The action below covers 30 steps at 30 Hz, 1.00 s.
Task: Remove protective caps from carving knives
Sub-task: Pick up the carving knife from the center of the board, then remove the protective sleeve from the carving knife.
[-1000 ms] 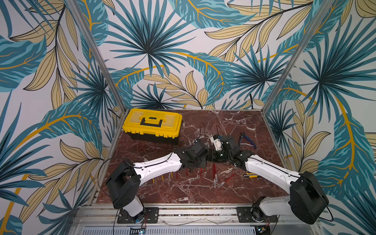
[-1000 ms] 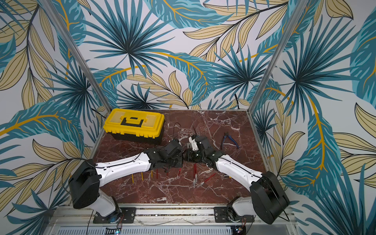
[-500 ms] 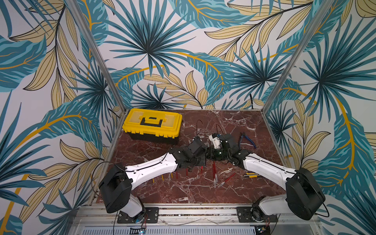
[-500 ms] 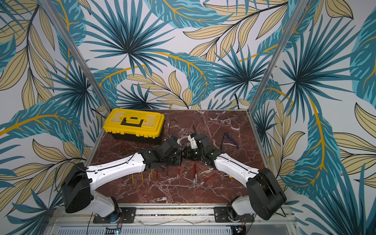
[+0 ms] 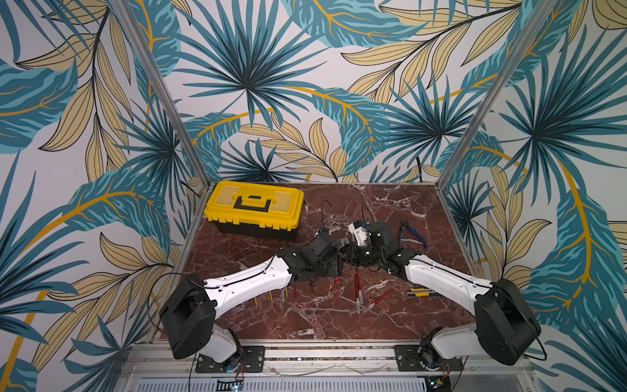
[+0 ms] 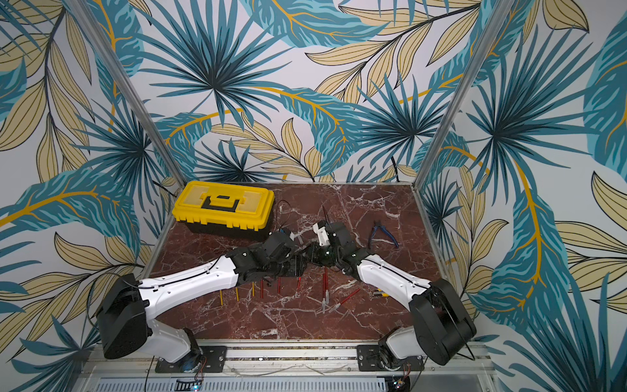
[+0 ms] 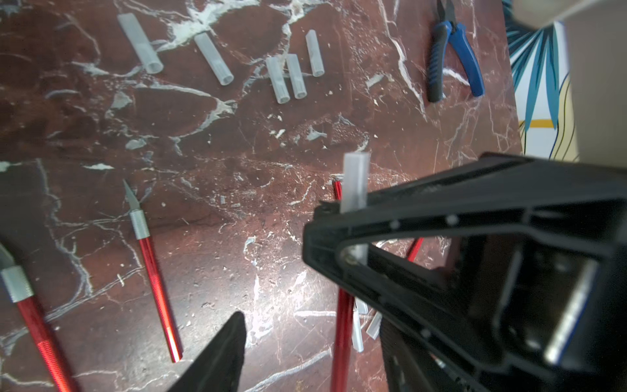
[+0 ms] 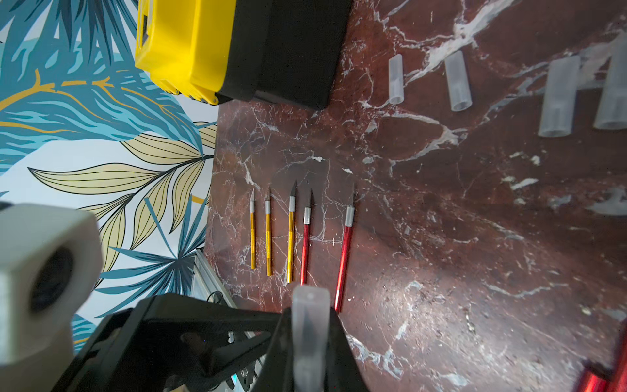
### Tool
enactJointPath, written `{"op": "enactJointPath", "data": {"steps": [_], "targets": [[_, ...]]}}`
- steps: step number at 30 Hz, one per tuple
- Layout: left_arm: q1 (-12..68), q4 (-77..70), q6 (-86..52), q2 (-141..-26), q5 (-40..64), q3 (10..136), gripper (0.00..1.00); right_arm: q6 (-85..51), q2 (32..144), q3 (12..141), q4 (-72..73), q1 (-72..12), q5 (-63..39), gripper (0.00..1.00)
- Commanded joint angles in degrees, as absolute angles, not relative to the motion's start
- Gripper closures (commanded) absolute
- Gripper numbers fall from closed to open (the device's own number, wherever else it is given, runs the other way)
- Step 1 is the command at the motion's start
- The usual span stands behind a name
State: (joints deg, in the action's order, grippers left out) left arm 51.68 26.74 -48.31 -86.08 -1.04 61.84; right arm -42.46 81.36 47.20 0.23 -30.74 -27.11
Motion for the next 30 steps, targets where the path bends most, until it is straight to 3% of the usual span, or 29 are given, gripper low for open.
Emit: {"op": "enactJointPath", "data": {"steps": [1,4,6,7,17,24,30], "targets": [[51.4,26.1,-48.9,-84.6,-1.1,60.0,0.33,-42.9,82.1,48.3,0.9,-30.5,-28.2,1.00],[51.4,26.0,-49.0,-84.9,-0.5,59.8,0.46,-43.4,82.5,48.3,1.6,-30.5,-29.1,1.00],[51.4,25.5,-49.0,-85.1,0.1,59.9,0.71,-43.1,82.9,48.6,1.5,-30.4,-29.1,1.00],[51.4,25.4,-49.0,-85.4,0.2,60.1,0.76,-43.2,83.1,48.6,1.6,-30.4,-29.1,1.00],[51.5,25.4,-48.1,-89.2,3.1,63.5,0.79,-44.0,84.4,48.7,3.1,-29.7,-30.2,1.00],[51.4,24.8,-48.3,-89.7,3.4,62.9,0.98,-43.6,84.7,49.4,2.7,-29.1,-30.3,1.00],[51.4,24.8,-48.4,-88.8,3.3,62.4,1.00,-41.8,85.8,50.8,0.9,-27.2,-30.1,1.00]]}}
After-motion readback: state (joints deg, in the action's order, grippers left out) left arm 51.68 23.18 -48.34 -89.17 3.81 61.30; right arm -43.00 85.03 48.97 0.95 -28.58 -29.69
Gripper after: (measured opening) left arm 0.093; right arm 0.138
